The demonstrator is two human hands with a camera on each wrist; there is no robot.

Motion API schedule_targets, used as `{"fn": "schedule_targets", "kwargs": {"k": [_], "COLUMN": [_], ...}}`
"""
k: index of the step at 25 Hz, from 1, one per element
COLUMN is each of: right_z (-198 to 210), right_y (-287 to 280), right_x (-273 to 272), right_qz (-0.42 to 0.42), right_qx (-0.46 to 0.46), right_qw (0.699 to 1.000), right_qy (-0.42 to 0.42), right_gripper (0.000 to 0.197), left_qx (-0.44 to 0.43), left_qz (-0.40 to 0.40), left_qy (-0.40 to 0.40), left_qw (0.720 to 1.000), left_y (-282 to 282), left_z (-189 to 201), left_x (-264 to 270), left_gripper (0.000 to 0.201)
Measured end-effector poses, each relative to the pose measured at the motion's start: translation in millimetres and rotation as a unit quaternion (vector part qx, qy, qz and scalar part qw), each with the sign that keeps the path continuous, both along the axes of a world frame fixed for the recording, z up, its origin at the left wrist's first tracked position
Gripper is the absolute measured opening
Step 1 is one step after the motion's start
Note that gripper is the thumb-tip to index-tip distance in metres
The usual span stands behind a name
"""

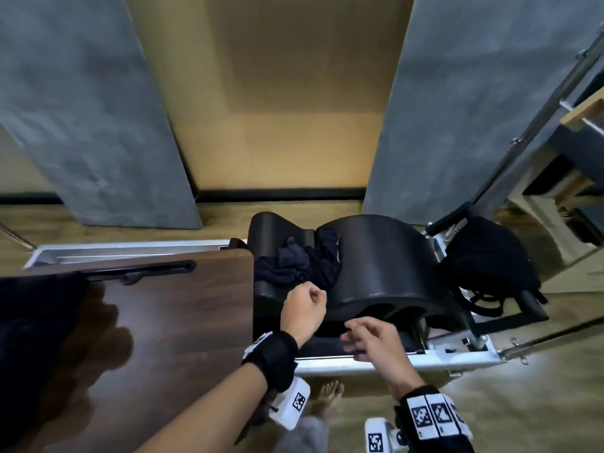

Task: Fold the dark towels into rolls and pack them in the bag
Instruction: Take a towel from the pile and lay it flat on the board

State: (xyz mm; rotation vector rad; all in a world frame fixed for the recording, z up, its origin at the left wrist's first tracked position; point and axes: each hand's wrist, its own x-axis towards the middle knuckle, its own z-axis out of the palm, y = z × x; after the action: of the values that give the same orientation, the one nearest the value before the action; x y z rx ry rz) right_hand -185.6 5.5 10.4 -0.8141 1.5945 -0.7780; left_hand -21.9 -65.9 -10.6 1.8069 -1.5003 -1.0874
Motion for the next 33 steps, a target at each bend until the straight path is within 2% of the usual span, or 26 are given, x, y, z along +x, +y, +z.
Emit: {"fn": "schedule_targets", "kwargs": {"k": [6, 12, 14, 17, 19, 22, 24, 27, 29, 31, 33], "right_z": [-40, -60, -65, -67, -62, -41, -18, 22, 41, 61, 76], "right_y": [-126, -191, -200, -206, -203, -191, -178, -151, -131, -96, -58], "right_x": [-22, -34, -40, -50, -54, -59, -60, -56, -50, -45, -43], "right_qz": [0.066, 0.089, 0.088, 0.085, 0.079, 0.057, 0.089, 0.215, 0.288, 0.344, 0.369], "right_qx": [0.068, 0.118, 0.131, 0.137, 0.128, 0.039, -0.083, -0.218, -0.237, -0.244, -0.278], "right_qw": [0.995, 0.989, 0.987, 0.986, 0.988, 0.997, 0.989, 0.941, 0.916, 0.895, 0.874], "right_qy": [0.036, 0.028, 0.029, 0.037, 0.04, 0.045, 0.085, 0.147, 0.15, 0.142, 0.152], "right_gripper": [0.016, 0.016, 0.016, 0.017, 0.017, 0.018, 0.031, 0.068, 0.088, 0.089, 0.066], "left_qx": [0.132, 0.213, 0.243, 0.259, 0.219, 0.089, -0.014, -0.117, -0.142, -0.168, -0.2], "left_qz": [0.123, 0.14, 0.171, 0.254, 0.254, 0.183, 0.066, -0.124, -0.208, -0.252, -0.262], "left_qy": [-0.063, -0.177, -0.164, -0.089, -0.068, -0.067, -0.081, -0.084, -0.059, -0.046, -0.031], "left_qw": [0.982, 0.951, 0.941, 0.928, 0.94, 0.977, 0.994, 0.982, 0.966, 0.952, 0.944], "left_y": [-146, -208, -220, -229, -222, -184, -142, -87, -58, -17, 31], "left_z": [-70, -121, -134, -134, -120, -83, -53, -5, 27, 57, 79], "left_x": [0, 17, 20, 16, -2, -48, -66, -61, -50, -36, -19], "left_gripper": [0.026, 0.044, 0.046, 0.03, 0.026, 0.014, 0.01, 0.017, 0.018, 0.018, 0.015]}}
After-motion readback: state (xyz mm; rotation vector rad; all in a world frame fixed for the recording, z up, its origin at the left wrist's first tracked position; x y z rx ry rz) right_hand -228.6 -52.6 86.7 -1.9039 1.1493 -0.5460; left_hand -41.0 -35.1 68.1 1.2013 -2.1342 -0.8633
